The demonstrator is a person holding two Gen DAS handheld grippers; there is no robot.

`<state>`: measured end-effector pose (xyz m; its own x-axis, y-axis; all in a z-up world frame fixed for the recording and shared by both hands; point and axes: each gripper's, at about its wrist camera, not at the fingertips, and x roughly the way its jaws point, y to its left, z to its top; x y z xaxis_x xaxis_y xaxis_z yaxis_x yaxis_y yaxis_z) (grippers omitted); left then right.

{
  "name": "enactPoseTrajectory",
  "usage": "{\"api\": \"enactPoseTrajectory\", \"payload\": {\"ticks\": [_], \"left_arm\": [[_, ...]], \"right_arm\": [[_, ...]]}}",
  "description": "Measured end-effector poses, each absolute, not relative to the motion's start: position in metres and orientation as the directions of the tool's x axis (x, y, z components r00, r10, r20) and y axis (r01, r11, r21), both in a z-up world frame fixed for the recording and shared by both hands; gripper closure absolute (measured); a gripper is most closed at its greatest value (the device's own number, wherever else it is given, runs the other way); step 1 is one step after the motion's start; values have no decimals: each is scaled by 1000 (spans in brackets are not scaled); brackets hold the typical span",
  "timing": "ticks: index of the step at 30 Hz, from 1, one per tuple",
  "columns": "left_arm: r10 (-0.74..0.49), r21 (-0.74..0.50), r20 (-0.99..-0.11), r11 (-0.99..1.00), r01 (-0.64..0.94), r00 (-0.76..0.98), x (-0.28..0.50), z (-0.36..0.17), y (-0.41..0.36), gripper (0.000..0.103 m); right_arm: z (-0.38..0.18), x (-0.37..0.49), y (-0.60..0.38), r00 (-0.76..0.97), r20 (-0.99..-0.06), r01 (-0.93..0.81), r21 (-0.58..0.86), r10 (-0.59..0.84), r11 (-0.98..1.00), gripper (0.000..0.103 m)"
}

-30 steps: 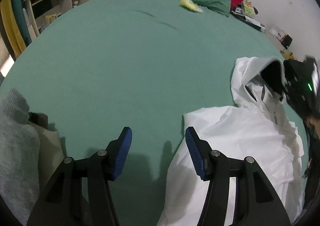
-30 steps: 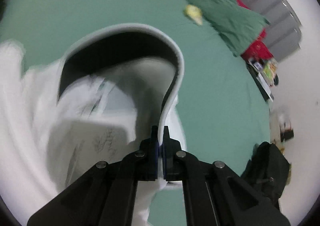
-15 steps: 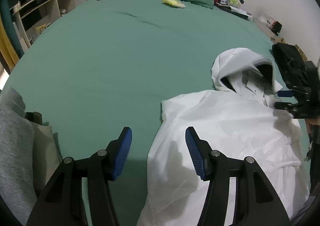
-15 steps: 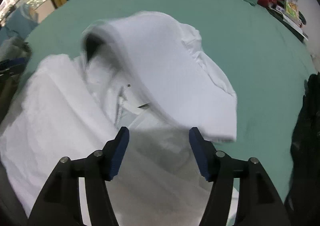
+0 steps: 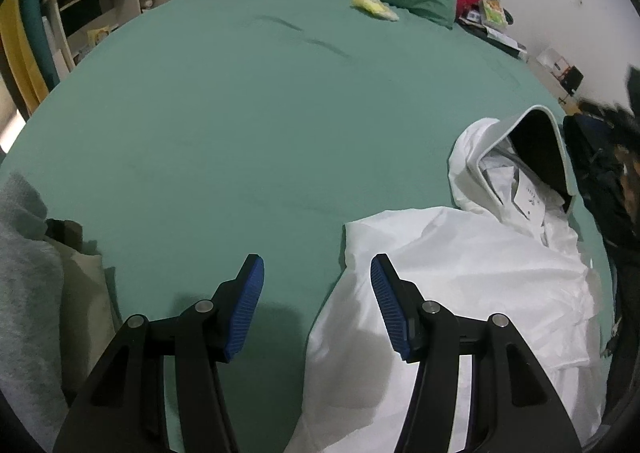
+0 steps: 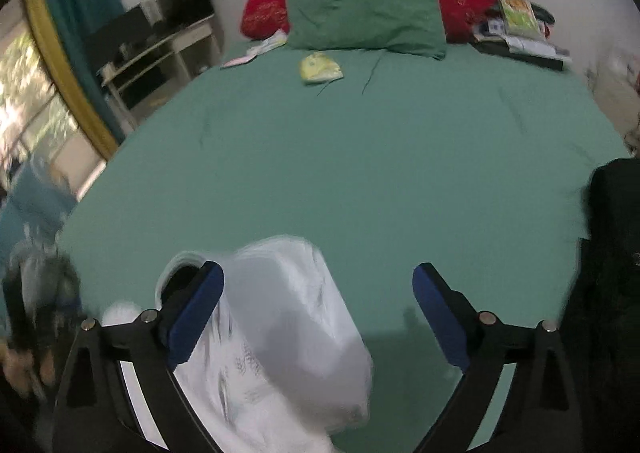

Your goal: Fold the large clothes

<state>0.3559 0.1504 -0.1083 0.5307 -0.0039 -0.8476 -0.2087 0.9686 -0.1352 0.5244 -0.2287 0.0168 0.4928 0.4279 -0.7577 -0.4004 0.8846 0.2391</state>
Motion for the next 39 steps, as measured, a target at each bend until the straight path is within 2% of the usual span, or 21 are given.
{"api": "enactPoseTrajectory", "payload": {"ticks": [2, 6, 11, 15, 21, 27, 30, 34, 36, 38, 39], "left_arm": [[0, -121, -851, 973, -196, 525, 357, -111, 147, 44], [5, -99, -859, 980, -175, 511, 358, -118, 143, 44], [3, -89, -867, 983, -160, 499, 355, -121, 141, 44], [1, -81, -866, 987, -141, 500, 349, -120, 137, 44], [-2, -73, -870, 989, -125, 493, 345, -122, 136, 44], [-10, -73, -875, 991, -112, 484, 343, -125, 136, 44], [-12, -71, -878, 992, -105, 479, 341, -125, 134, 44], [-21, -72, -877, 993, -88, 480, 340, -124, 130, 44], [-23, -71, -876, 994, -82, 481, 338, -124, 128, 44], [-24, -70, -878, 994, -79, 479, 337, -125, 129, 44], [-22, -69, -879, 994, -80, 477, 336, -126, 130, 44]], "right_arm": [[6, 542, -211, 461, -760, -424, 264, 458, 866, 4], [-32, 556, -165, 277, -862, -533, 231, 425, 814, 2], [-65, 524, -132, 64, -907, -678, 266, 415, 685, 2], [-86, 499, -117, -21, -944, -757, 230, 329, 612, 1], [-83, 499, -103, -40, -959, -753, 213, 279, 622, 1], [-85, 476, -59, 68, -987, -910, -3, 143, 415, 1], [-99, 472, -43, 29, -989, -923, 29, 147, 383, 0], [-100, 472, -36, 14, -988, -896, 54, 151, 441, 1], [-97, 463, -33, 9, -991, -896, 53, 136, 442, 12], [-90, 451, -25, -4, -990, -903, 64, 141, 425, 40], [-85, 444, -25, 1, -990, -909, 57, 138, 414, 44]]}}
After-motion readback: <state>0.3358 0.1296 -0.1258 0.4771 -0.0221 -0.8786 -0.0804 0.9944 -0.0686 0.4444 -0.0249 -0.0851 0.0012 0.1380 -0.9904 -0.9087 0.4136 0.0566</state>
